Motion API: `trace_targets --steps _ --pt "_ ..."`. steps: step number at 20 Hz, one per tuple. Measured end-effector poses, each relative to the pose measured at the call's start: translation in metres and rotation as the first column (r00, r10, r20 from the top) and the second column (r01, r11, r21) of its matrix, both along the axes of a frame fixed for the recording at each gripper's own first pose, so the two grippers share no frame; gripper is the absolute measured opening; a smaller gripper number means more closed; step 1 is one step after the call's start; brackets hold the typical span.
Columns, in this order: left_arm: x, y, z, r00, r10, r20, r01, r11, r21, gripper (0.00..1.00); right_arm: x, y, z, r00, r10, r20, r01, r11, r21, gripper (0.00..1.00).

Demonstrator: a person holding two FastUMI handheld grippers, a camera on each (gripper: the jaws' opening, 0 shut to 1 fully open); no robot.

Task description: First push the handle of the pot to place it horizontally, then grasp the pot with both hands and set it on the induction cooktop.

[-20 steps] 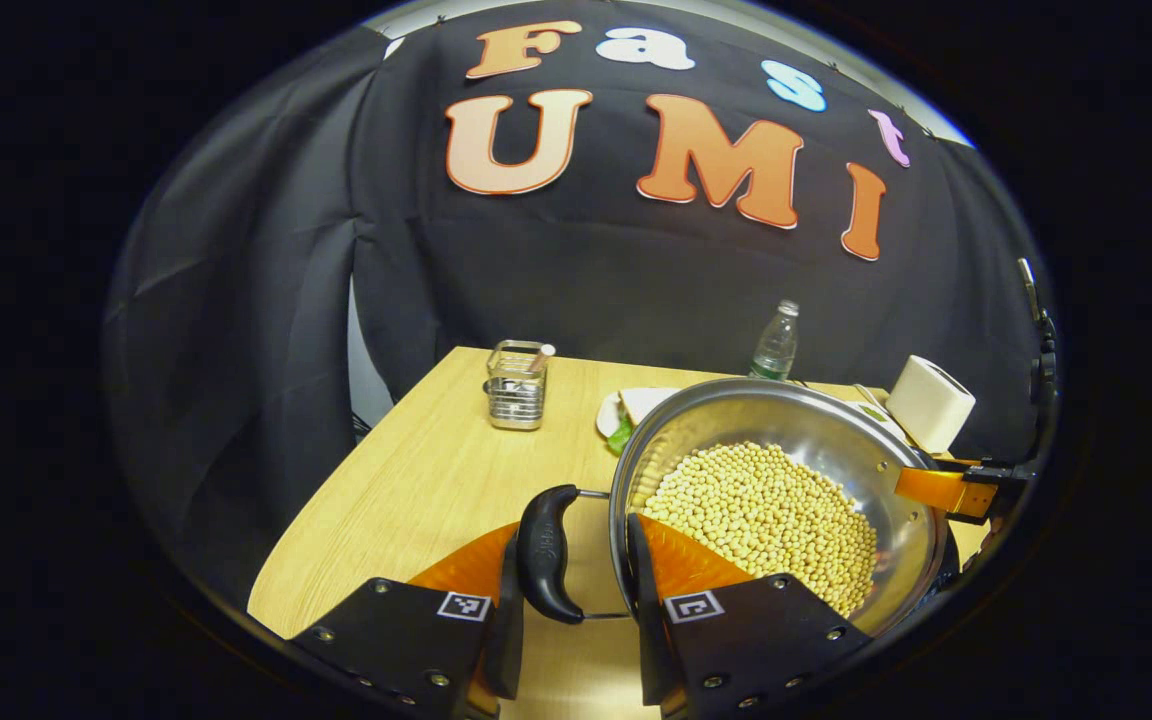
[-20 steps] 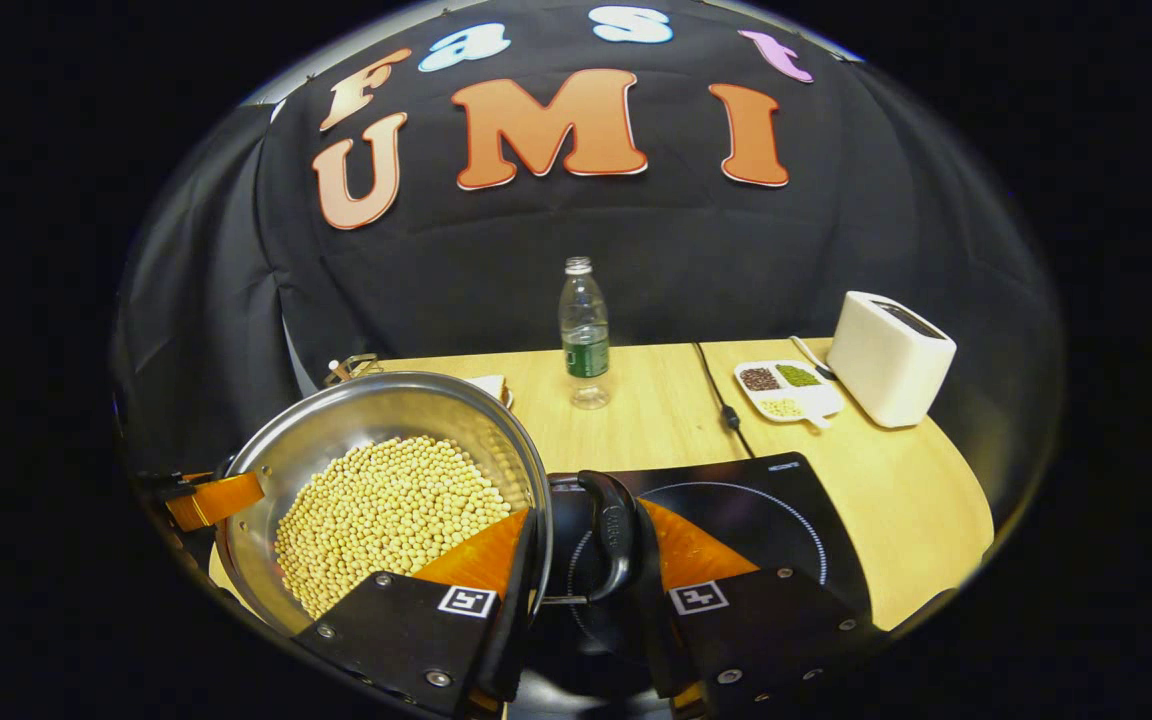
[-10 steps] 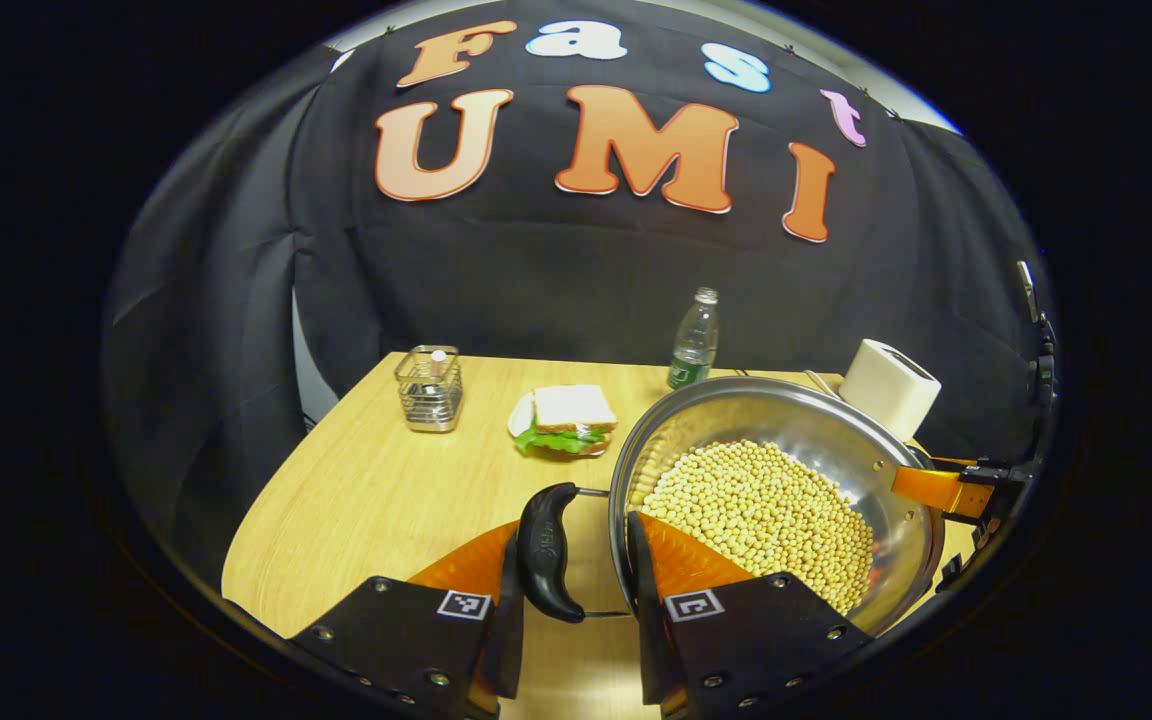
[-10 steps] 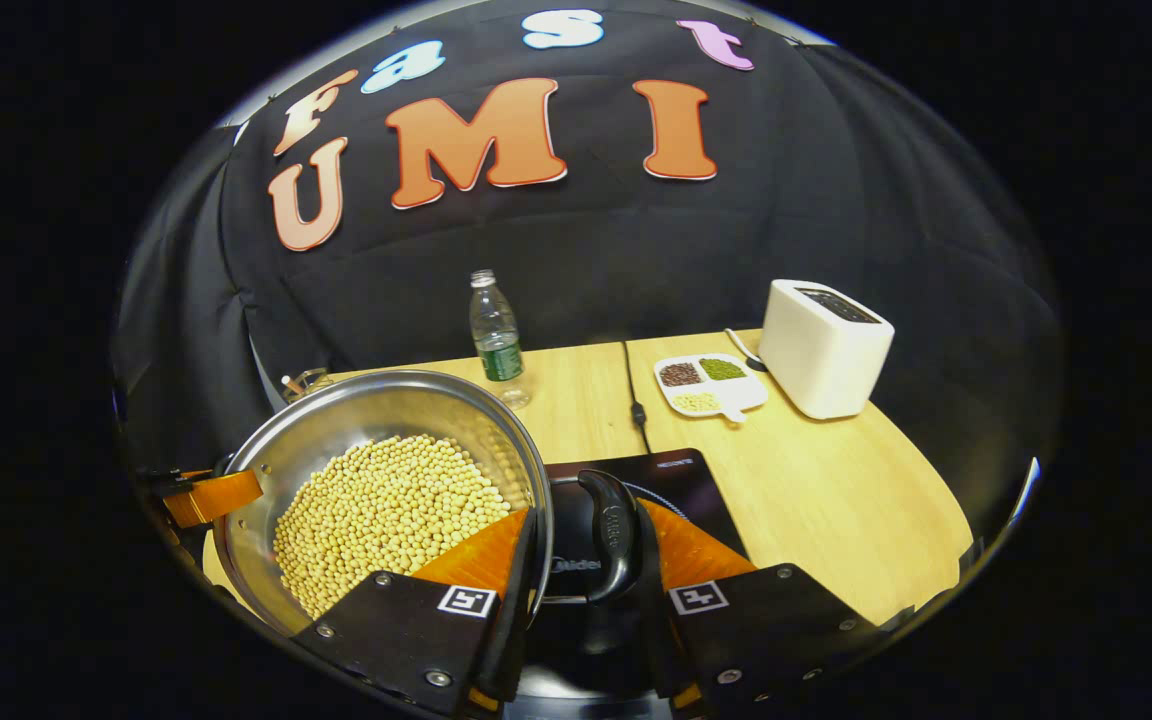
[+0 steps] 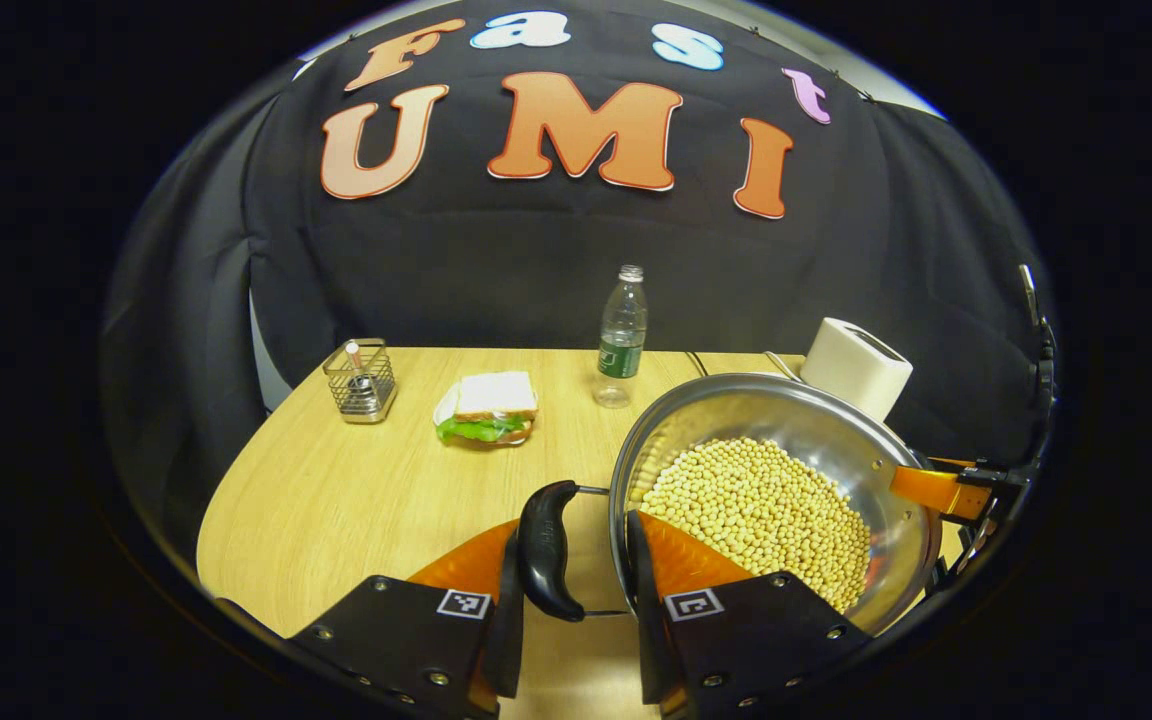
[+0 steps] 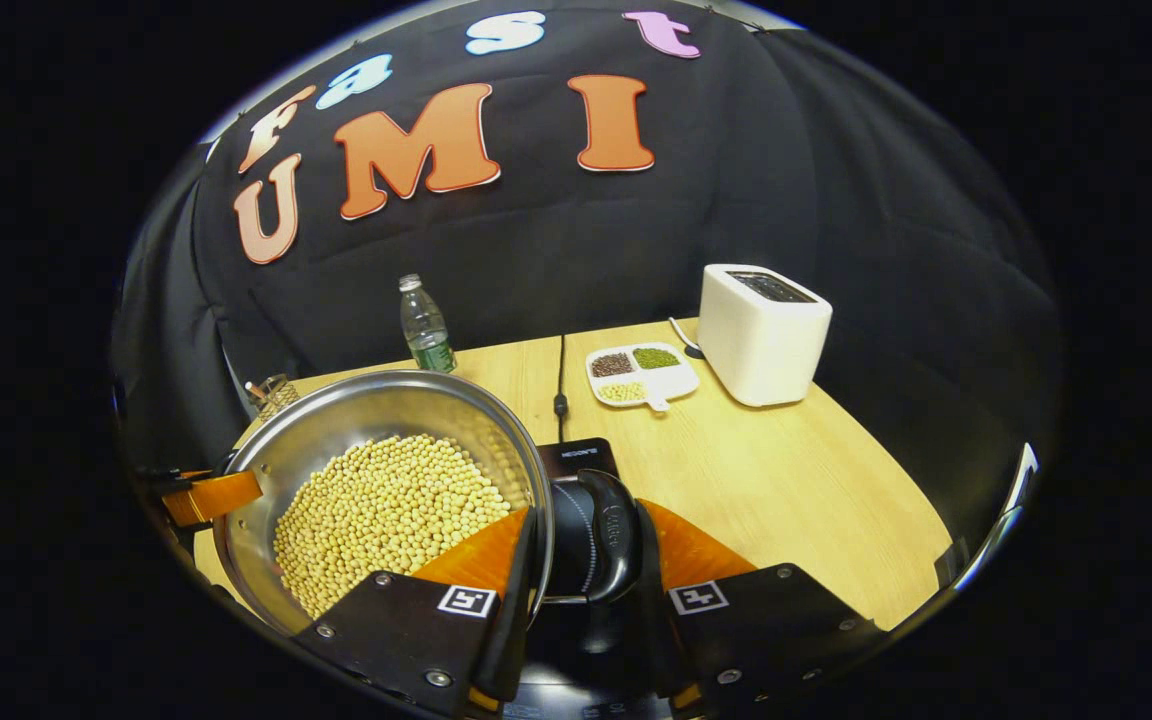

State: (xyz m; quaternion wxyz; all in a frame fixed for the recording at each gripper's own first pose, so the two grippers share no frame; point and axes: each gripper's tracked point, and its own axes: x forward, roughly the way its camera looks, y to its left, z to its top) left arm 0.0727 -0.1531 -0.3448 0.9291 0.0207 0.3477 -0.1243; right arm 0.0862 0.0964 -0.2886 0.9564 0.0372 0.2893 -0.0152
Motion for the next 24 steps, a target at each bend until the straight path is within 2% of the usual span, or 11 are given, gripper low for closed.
trace_targets --steps 8,18,19,20,21,23,24 --pt "-0.017 -0.035 -0.015 0.999 -0.019 -0.042 0.019 1.000 -0.002 0.48 -0.007 -0.033 -0.011 0.999 -0.024 -0.042 0.024 1.000 0.000 0.48" --pt "-0.025 -0.039 -0.030 0.998 -0.005 -0.069 0.005 1.000 0.003 0.48 -0.012 -0.037 -0.024 0.997 -0.018 -0.075 0.018 1.000 0.002 0.49" --pt "-0.026 -0.039 -0.032 0.997 -0.002 -0.075 0.002 1.000 -0.001 0.48 -0.012 -0.038 -0.025 0.997 -0.015 -0.076 0.014 1.000 -0.007 0.45" --pt "-0.028 -0.038 -0.035 0.997 0.001 -0.081 -0.001 1.000 -0.004 0.48 -0.011 -0.038 -0.026 0.997 -0.011 -0.076 0.010 1.000 -0.013 0.50" --pt "-0.027 -0.037 -0.037 0.997 0.003 -0.080 -0.004 1.000 -0.011 0.48 -0.012 -0.039 -0.024 0.997 -0.012 -0.072 0.010 1.000 -0.016 0.46" --pt "-0.027 -0.036 -0.038 0.996 0.031 -0.088 -0.033 0.999 -0.021 0.47 -0.011 -0.039 -0.022 0.998 -0.005 -0.069 0.004 1.000 -0.019 0.55" --pt "-0.027 -0.035 -0.035 0.996 0.033 -0.079 -0.035 0.999 -0.019 0.51 -0.012 -0.038 -0.021 0.998 -0.001 -0.070 -0.001 1.000 -0.022 0.58"
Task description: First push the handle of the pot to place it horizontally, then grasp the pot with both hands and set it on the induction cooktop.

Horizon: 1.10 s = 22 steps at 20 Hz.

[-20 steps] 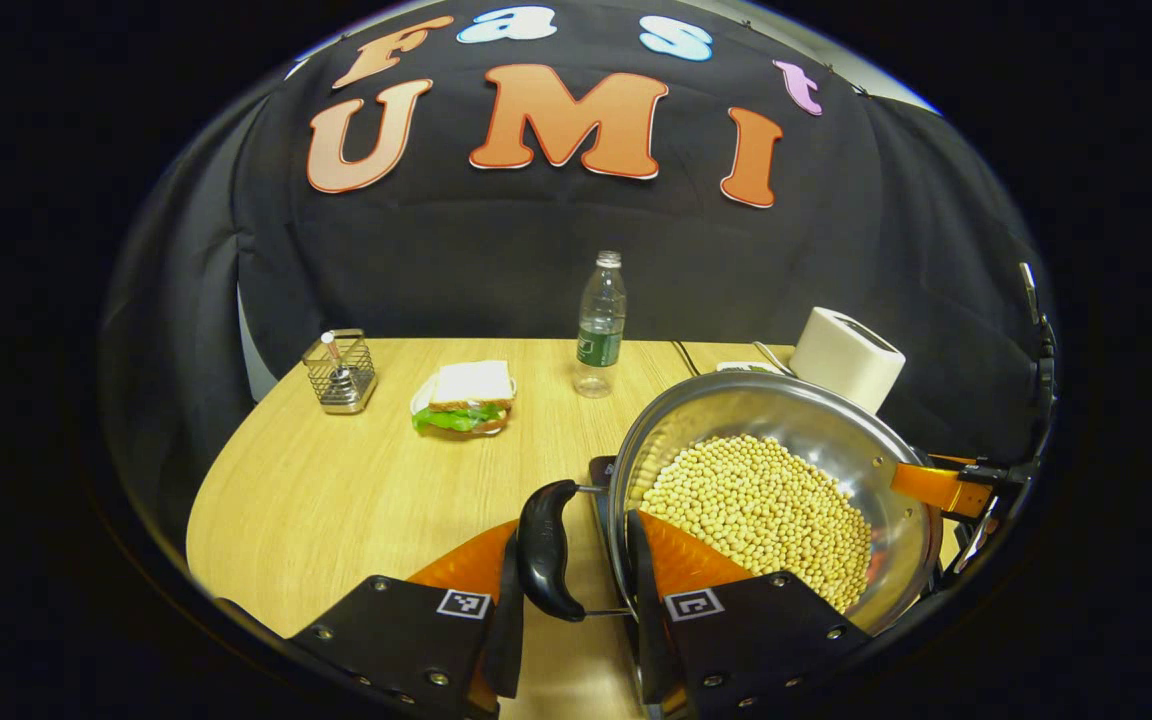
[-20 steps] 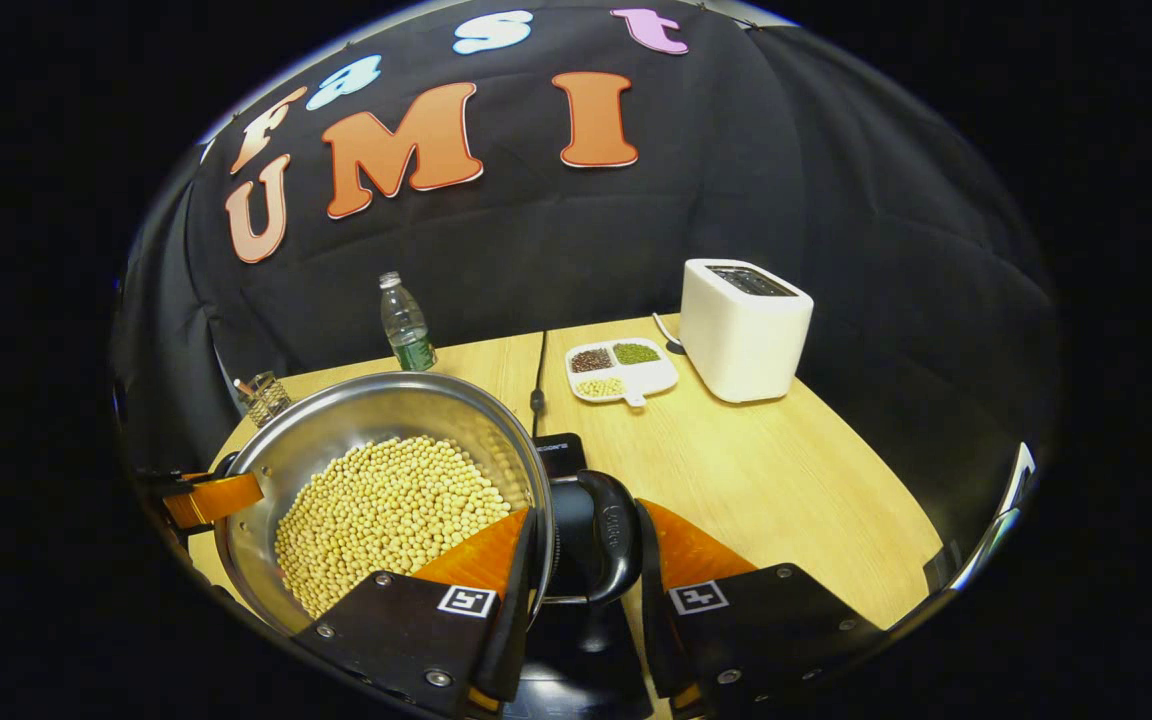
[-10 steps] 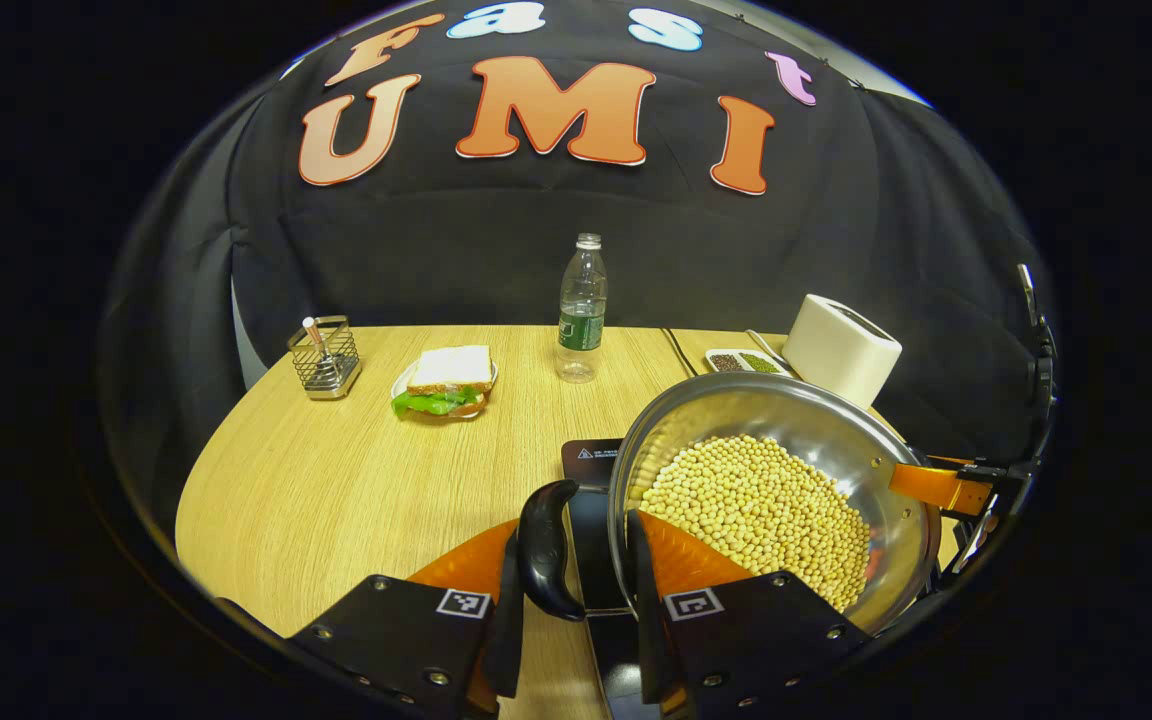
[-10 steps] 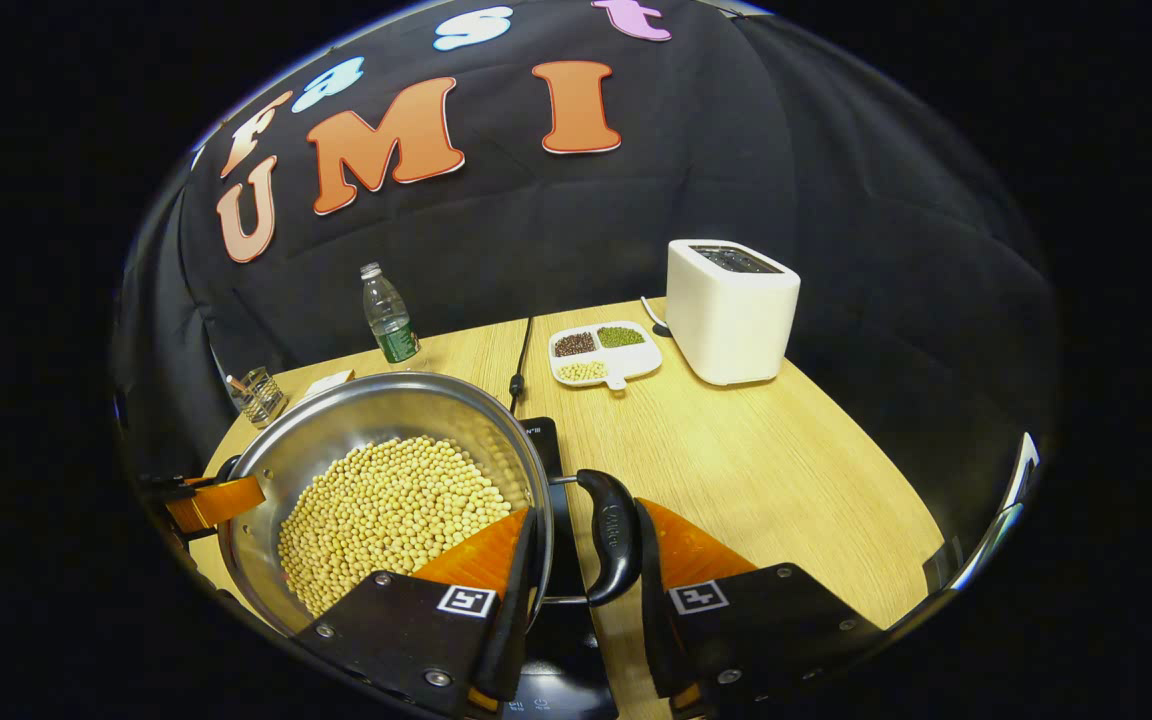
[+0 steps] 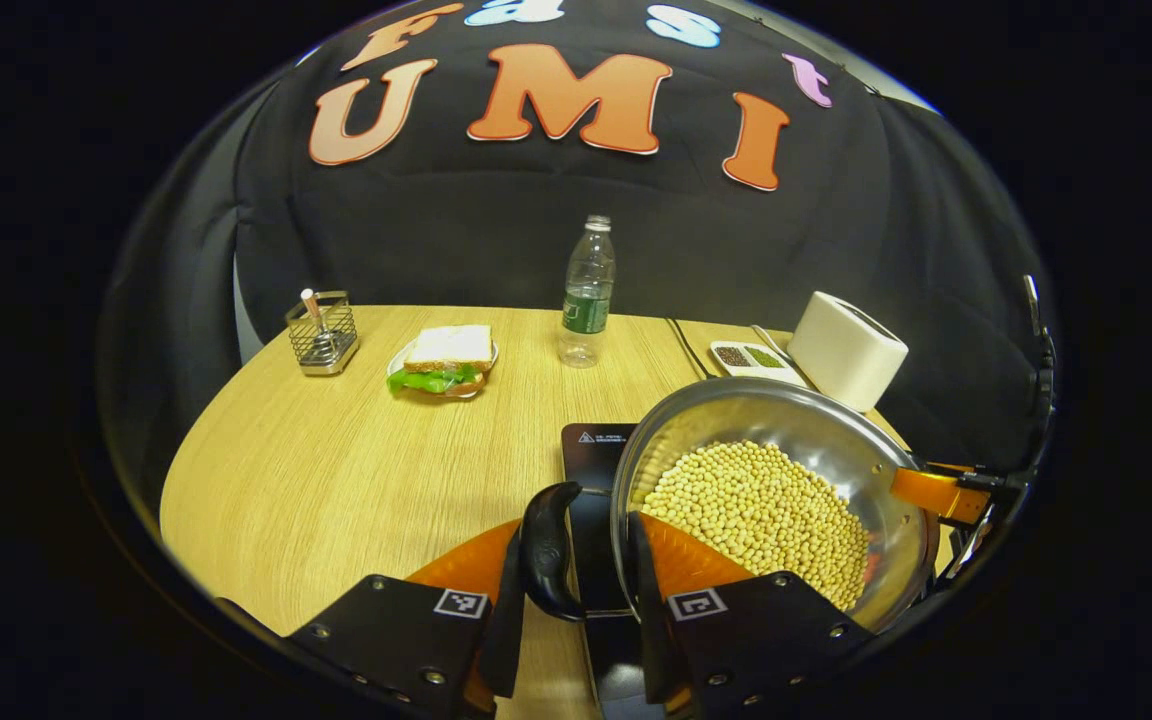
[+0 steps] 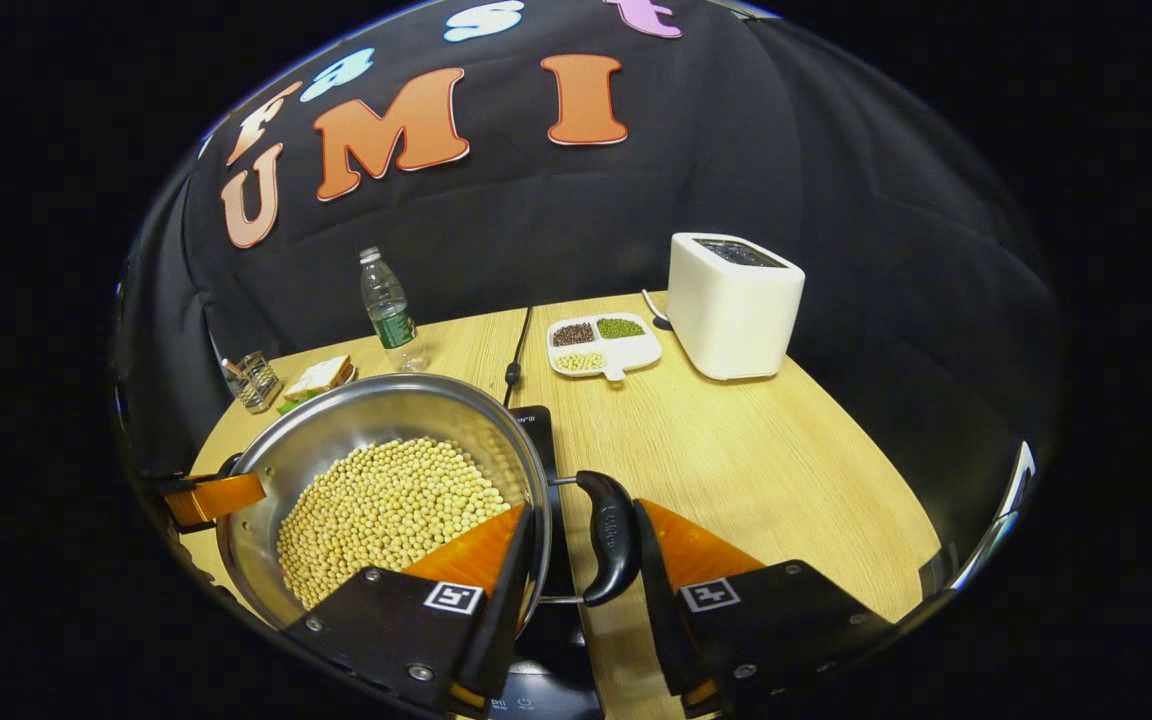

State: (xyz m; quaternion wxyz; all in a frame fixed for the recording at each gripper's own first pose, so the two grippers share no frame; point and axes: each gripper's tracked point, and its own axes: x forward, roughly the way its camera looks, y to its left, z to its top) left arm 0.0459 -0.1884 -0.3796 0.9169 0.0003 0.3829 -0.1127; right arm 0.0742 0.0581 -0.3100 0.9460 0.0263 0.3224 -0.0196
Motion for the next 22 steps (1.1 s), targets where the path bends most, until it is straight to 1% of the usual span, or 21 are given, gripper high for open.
trace_targets --steps 1,2,3,4,5,6,7,9,10,13,15,16,17,18,19,20,21,22 --pt "0.004 0.001 0.010 0.999 -0.009 0.043 0.008 1.000 0.019 0.54 0.001 0.000 0.003 1.000 0.007 0.014 -0.007 1.000 -0.005 0.59" --pt "0.008 0.001 0.027 0.994 -0.024 0.103 0.020 0.999 0.041 0.55 0.002 -0.002 0.012 0.999 0.008 0.041 -0.007 1.000 -0.025 0.62" --pt "0.015 0.003 0.048 0.985 -0.033 0.169 0.022 0.998 0.067 0.56 0.005 -0.003 0.022 0.997 0.012 0.071 -0.009 0.999 -0.044 0.64" --pt "0.019 0.006 0.065 0.975 -0.031 0.218 0.013 0.996 0.084 0.58 0.006 -0.001 0.036 0.995 0.024 0.097 -0.020 0.999 -0.048 0.73" --pt "0.022 0.006 0.084 0.966 -0.025 0.258 0.003 0.996 0.085 0.73 0.006 0.004 0.052 0.991 0.034 0.126 -0.030 0.999 -0.040 0.80" --pt "0.024 0.006 0.105 0.956 -0.013 0.292 -0.008 0.997 0.071 0.81 0.009 0.005 0.073 0.985 0.038 0.166 -0.033 0.999 -0.034 0.90" --pt "0.029 0.006 0.127 0.944 -0.001 0.331 -0.017 0.999 0.050 0.82 0.010 0.004 0.094 0.977 0.045 0.208 -0.039 0.999 -0.030 0.94" --pt "0.044 0.016 0.173 0.906 0.029 0.423 -0.050 0.998 0.038 0.82 0.012 0.001 0.140 0.956 0.055 0.288 -0.045 0.998 -0.042 0.94" --pt "0.048 0.023 0.197 0.884 0.034 0.466 -0.062 0.997 0.043 0.82 0.013 -0.003 0.163 0.940 0.059 0.335 -0.042 0.997 -0.059 0.94" --pt "0.057 0.050 0.260 0.807 0.046 0.588 -0.121 0.989 0.088 0.81 0.009 -0.012 0.236 0.884 0.069 0.463 -0.034 0.996 -0.082 0.94" --pt "0.055 0.060 0.291 0.770 0.050 0.636 -0.138 0.986 0.090 0.81 0.000 -0.014 0.276 0.849 0.076 0.523 -0.043 0.996 -0.075 0.94" --pt "0.051 0.063 0.304 0.755 0.056 0.653 -0.137 0.988 0.074 0.82 -0.004 -0.015 0.293 0.831 0.079 0.550 -0.050 0.996 -0.068 0.98" --pt "0.049 0.067 0.319 0.739 0.059 0.672 -0.139 0.988 0.066 0.81 -0.008 -0.017 0.310 0.813 0.081 0.577 -0.057 0.997 -0.060 0.98" --pt "0.046 0.074 0.334 0.712 0.059 0.700 -0.155 0.985 0.075 0.82 -0.015 -0.017 0.323 0.796 0.084 0.599 -0.064 0.996 -0.054 0.94" --pt "0.044 0.081 0.350 0.685 0.060 0.726 -0.165 0.983 0.075 0.80 -0.020 -0.019 0.336 0.779 0.086 0.621 -0.069 0.996 -0.052 0.98" --pt "0.041 0.081 0.366 0.657 0.071 0.751 -0.160 0.986 0.047 0.80 -0.025 -0.021 0.347 0.762 0.086 0.642 -0.070 0.996 -0.051 0.93" --pt "0.038 0.079 0.381 0.627 0.070 0.776 -0.156 0.987 0.036 0.81 -0.029 -0.023 0.357 0.747 0.084 0.659 -0.067 0.996 -0.051 0.93" --pt "0.032 0.082 0.390 0.601 0.059 0.797 -0.170 0.984 0.055 0.81 -0.031 -0.024 0.363 0.737 0.081 0.672 -0.063 0.997 -0.051 0.94"
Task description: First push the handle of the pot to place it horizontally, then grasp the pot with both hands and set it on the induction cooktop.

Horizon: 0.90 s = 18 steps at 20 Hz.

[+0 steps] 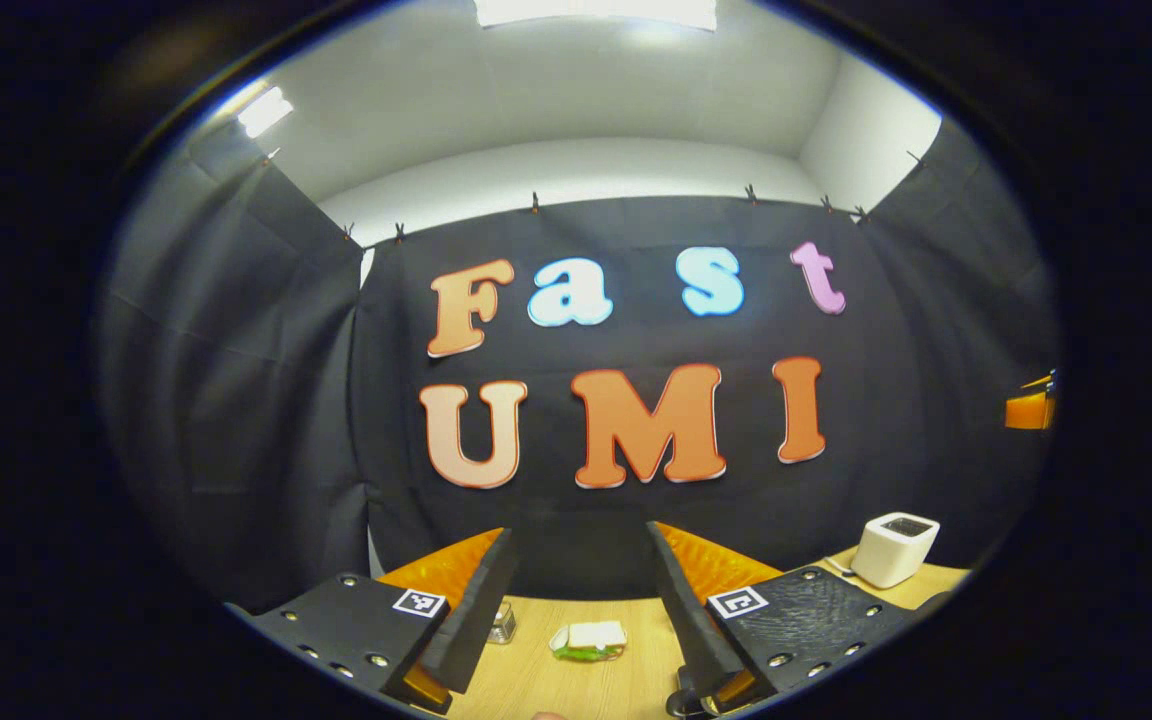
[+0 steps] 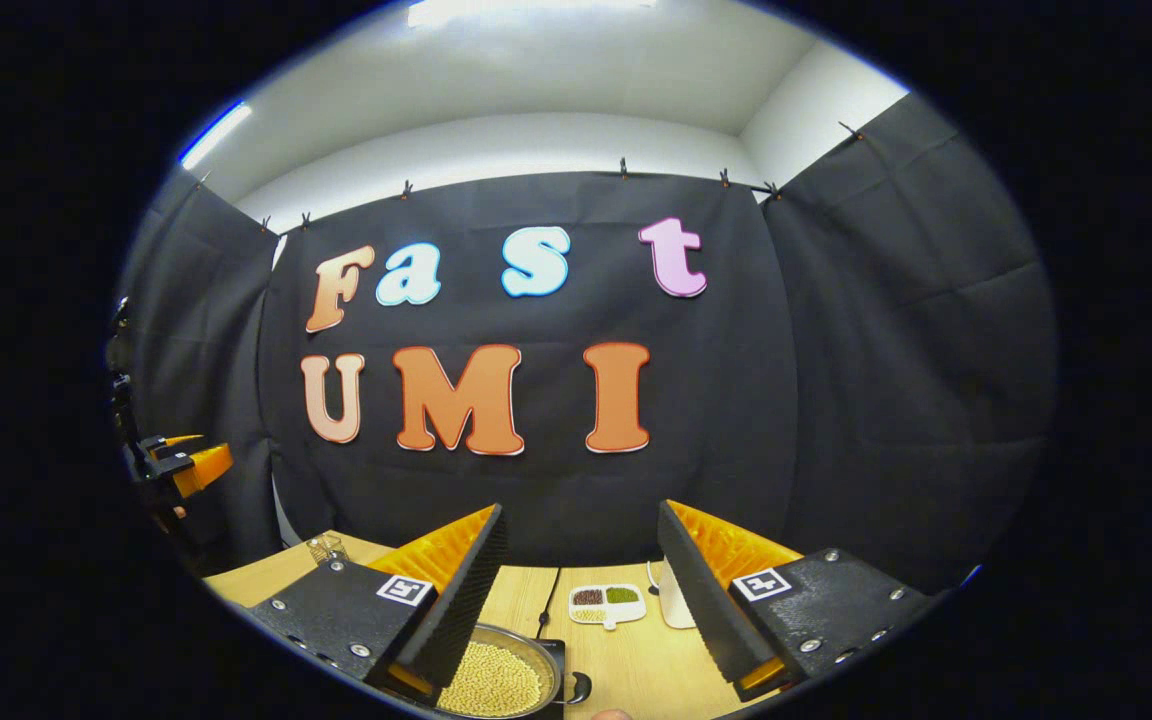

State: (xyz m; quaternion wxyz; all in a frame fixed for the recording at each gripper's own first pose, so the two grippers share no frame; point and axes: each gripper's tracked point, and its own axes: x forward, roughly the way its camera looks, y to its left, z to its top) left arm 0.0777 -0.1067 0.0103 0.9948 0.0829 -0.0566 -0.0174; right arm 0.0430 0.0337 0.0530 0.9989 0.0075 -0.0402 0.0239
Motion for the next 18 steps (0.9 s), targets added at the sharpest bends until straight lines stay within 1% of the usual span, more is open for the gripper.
trace_targets --steps 1,2,3,4,5,6,7,8,10,15,16,18 --pt "-0.004 0.000 0.005 1.000 -0.001 0.019 0.001 1.000 0.012 0.80 -0.002 -0.002 0.005 1.000 0.000 0.011 0.000 1.000 -0.002 0.99" --pt "-0.008 -0.011 0.005 0.999 -0.027 0.021 0.027 1.000 0.005 0.81 -0.003 -0.006 0.006 1.000 -0.007 0.017 0.007 1.000 -0.004 0.94" --pt "-0.010 -0.023 -0.002 0.999 -0.054 0.000 0.054 0.999 -0.003 0.80 -0.003 -0.010 0.006 1.000 -0.013 0.017 0.013 1.000 -0.007 0.94" --pt "-0.013 -0.030 -0.010 0.997 -0.074 -0.029 0.073 0.997 -0.012 0.80 -0.003 -0.012 0.004 1.000 -0.015 0.015 0.015 1.000 -0.004 0.89" --pt "-0.012 -0.036 -0.018 0.995 -0.088 -0.055 0.087 0.996 -0.025 0.80 -0.003 -0.013 0.002 1.000 -0.013 0.009 0.013 1.000 0.003 0.89" --pt "-0.011 -0.039 -0.023 0.992 -0.099 -0.076 0.097 0.995 -0.039 0.79 -0.003 -0.014 -0.003 1.000 -0.010 0.000 0.010 1.000 0.009 0.98" --pt "-0.009 -0.040 -0.027 0.990 -0.102 -0.093 0.098 0.994 -0.049 0.80 -0.003 -0.016 -0.005 1.000 -0.011 -0.005 0.012 1.000 0.014 0.99" --pt "-0.008 -0.041 -0.031 0.989 -0.103 -0.106 0.097 0.993 -0.062 0.80 -0.001 -0.018 -0.009 1.000 -0.014 -0.012 0.014 1.000 0.010 0.94" --pt "-0.007 -0.047 -0.040 0.984 -0.120 -0.133 0.109 0.990 -0.089 0.80 0.000 -0.024 -0.013 1.000 -0.022 -0.021 0.023 1.000 0.006 0.94" --pt "-0.002 -0.050 -0.049 0.979 -0.123 -0.165 0.106 0.988 -0.108 0.80 0.002 -0.034 -0.019 0.999 -0.026 -0.030 0.026 1.000 0.005 0.94" --pt "0.001 -0.051 -0.050 0.979 -0.120 -0.164 0.103 0.989 -0.108 0.80 0.002 -0.035 -0.019 0.999 -0.030 -0.032 0.030 1.000 0.003 0.99" --pt "0.009 -0.047 -0.054 0.979 -0.102 -0.177 0.086 0.992 -0.098 0.80 0.003 -0.038 -0.023 0.999 -0.031 -0.042 0.032 0.999 0.007 0.99"
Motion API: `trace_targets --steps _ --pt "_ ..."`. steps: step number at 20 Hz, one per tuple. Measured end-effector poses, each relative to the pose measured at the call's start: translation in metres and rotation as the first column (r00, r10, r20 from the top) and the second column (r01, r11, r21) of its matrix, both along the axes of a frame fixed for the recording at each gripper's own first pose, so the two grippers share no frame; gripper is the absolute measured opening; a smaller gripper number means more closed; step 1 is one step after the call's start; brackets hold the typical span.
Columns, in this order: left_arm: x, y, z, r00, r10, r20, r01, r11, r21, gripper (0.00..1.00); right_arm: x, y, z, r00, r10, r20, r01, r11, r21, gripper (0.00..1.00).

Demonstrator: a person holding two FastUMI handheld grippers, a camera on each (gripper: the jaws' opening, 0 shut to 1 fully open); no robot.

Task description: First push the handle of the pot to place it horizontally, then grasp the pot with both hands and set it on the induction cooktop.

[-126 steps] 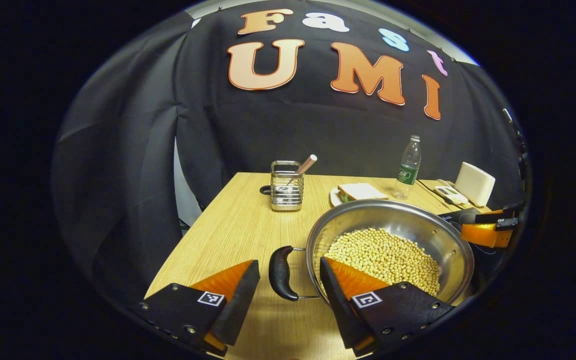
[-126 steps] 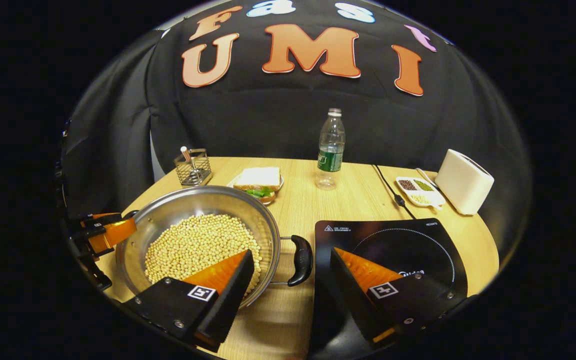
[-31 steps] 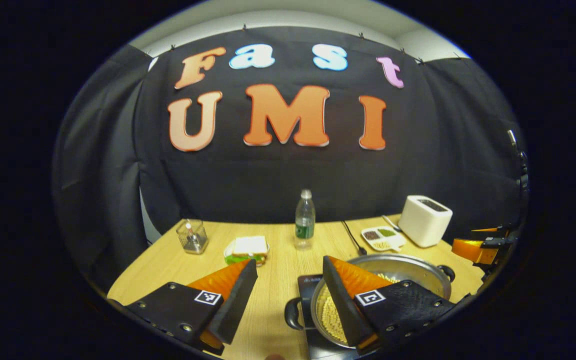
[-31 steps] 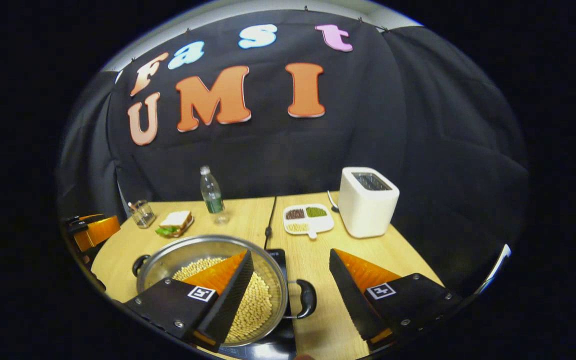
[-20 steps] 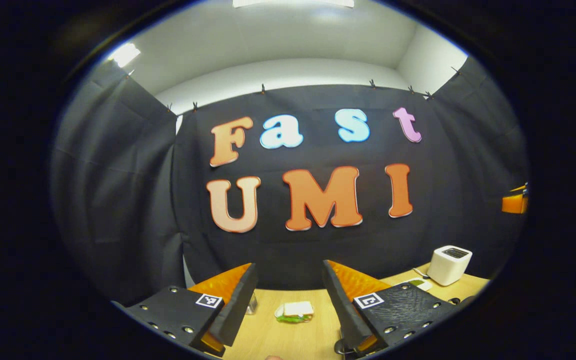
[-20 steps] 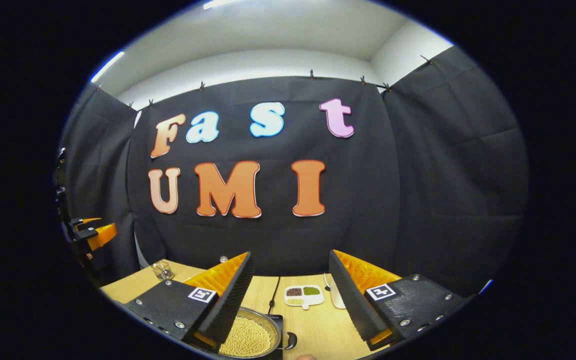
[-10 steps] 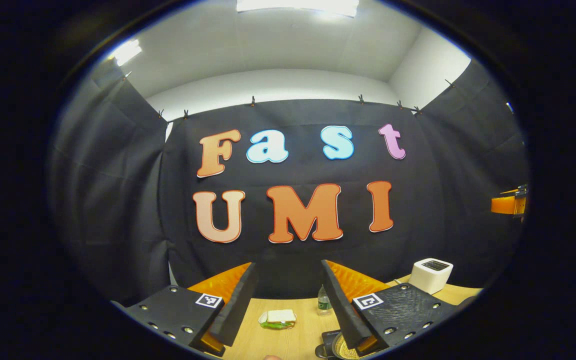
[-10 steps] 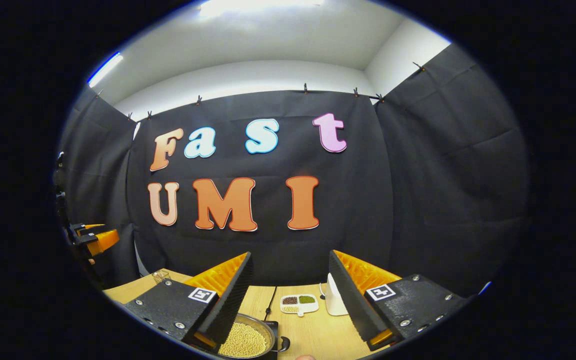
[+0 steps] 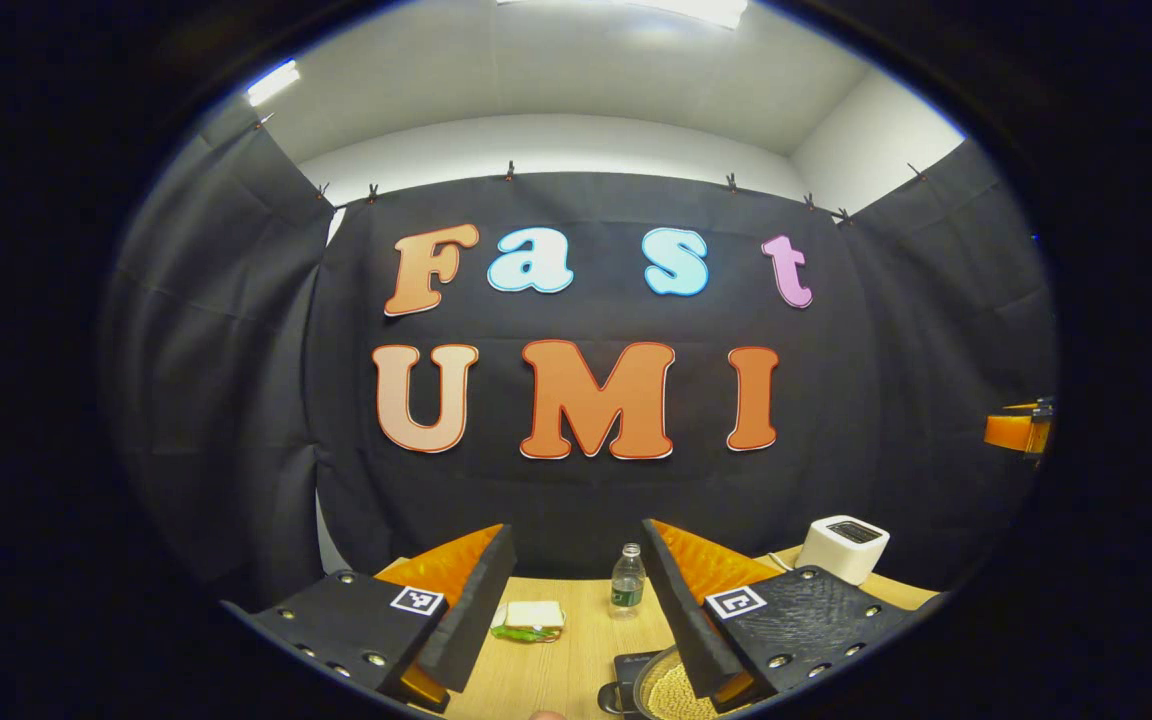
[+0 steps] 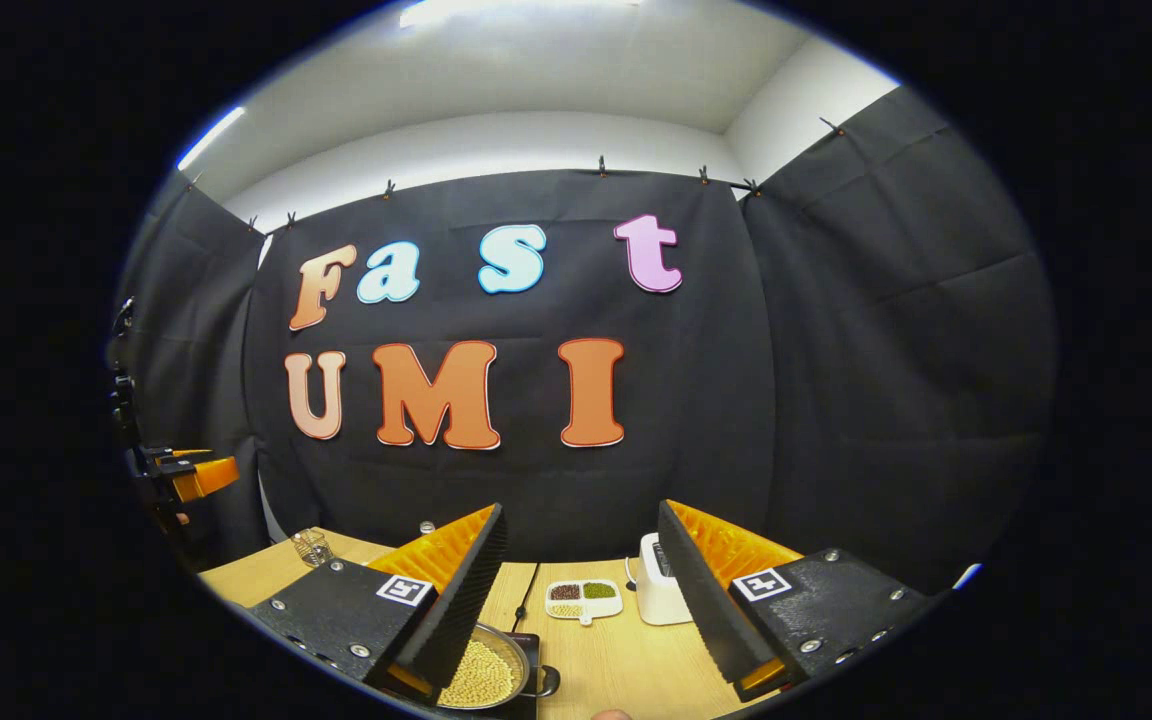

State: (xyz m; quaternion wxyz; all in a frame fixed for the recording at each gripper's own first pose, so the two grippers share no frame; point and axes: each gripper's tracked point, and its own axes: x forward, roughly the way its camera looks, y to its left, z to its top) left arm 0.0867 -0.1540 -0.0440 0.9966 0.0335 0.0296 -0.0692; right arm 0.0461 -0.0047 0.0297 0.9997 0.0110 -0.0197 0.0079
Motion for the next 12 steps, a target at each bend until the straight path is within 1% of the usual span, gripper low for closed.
trace_targets --steps 1,2,4,7,8,9,10,11,12 --pt "0.004 0.002 -0.005 1.000 0.007 -0.012 -0.007 1.000 0.002 0.80 -0.001 -0.001 -0.001 1.000 0.002 -0.005 -0.002 1.000 0.005 0.99" --pt "0.007 0.002 -0.010 1.000 0.013 -0.027 -0.013 1.000 -0.001 0.80 -0.002 -0.002 -0.002 1.000 0.004 -0.008 -0.004 1.000 0.008 0.94" --pt "0.011 0.010 -0.017 0.998 0.031 -0.050 -0.031 1.000 -0.003 0.80 -0.001 -0.006 -0.007 1.000 -0.001 -0.019 0.002 1.000 0.007 0.94" --pt "0.014 0.033 -0.017 0.996 0.083 -0.026 -0.082 0.996 0.044 0.79 -0.003 -0.009 -0.008 1.000 -0.007 -0.025 0.006 1.000 -0.003 0.93" --pt "0.012 0.034 -0.023 0.995 0.078 -0.058 -0.077 0.997 0.010 0.79 -0.003 -0.009 -0.007 1.000 -0.008 -0.022 0.008 1.000 0.000 0.94" --pt "0.009 0.031 -0.027 0.994 0.061 -0.095 -0.067 0.996 -0.060 0.80 -0.004 -0.009 -0.006 1.000 -0.007 -0.021 0.007 1.000 0.005 0.94" --pt "0.009 0.038 -0.023 0.992 0.066 -0.105 -0.076 0.992 -0.097 0.80 -0.004 -0.010 -0.005 1.000 -0.007 -0.022 0.007 1.000 0.008 0.99" --pt "0.010 0.051 -0.015 0.992 0.095 -0.080 -0.100 0.993 -0.069 0.80 -0.005 -0.011 -0.004 1.000 -0.010 -0.018 0.010 1.000 0.009 0.94" --pt "0.012 0.066 -0.007 0.991 0.124 -0.046 -0.125 0.992 -0.019 0.79 -0.005 -0.013 -0.003 1.000 -0.015 -0.012 0.015 1.000 0.009 0.94"
